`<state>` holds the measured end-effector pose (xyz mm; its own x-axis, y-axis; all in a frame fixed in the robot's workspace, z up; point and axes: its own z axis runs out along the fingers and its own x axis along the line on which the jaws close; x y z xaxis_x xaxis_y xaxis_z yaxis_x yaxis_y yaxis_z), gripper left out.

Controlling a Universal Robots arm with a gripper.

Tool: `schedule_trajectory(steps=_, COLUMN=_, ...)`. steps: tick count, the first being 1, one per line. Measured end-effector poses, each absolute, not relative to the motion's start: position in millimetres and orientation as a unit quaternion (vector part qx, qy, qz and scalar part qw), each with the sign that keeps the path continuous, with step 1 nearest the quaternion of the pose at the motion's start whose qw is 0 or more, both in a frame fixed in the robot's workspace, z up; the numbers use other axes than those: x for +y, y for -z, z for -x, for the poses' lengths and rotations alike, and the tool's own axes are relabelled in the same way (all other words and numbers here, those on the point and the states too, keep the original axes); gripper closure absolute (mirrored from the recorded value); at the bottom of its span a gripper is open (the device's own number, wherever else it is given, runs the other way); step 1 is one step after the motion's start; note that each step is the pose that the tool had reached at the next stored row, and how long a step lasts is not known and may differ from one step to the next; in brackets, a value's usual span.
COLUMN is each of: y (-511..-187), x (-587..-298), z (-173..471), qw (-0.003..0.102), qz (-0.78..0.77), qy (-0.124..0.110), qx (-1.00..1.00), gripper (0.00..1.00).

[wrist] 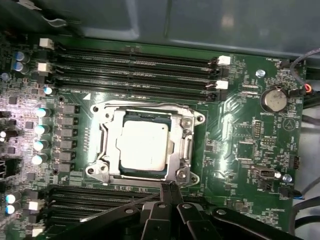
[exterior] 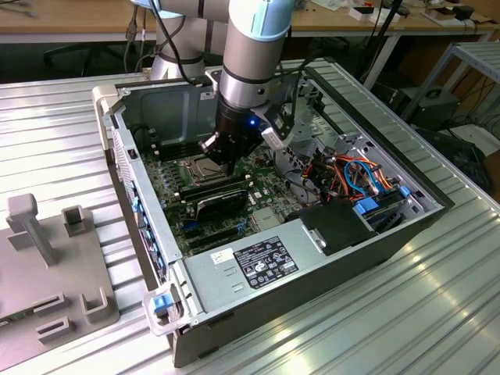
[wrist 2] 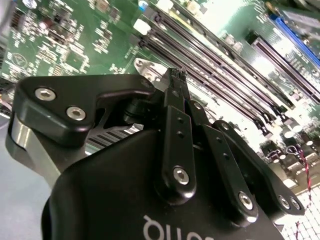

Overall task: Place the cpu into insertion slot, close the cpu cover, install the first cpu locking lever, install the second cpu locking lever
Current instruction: 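Install the second cpu locking lever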

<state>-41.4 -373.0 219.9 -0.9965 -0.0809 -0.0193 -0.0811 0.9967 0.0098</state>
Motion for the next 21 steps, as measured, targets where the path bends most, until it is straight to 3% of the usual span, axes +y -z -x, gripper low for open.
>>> schedule_trajectory(steps=21, y=-208, x=-373, z=70, qw=0.009, qz=0.041, qy=-0.005, qx=0.999, gripper=0.89)
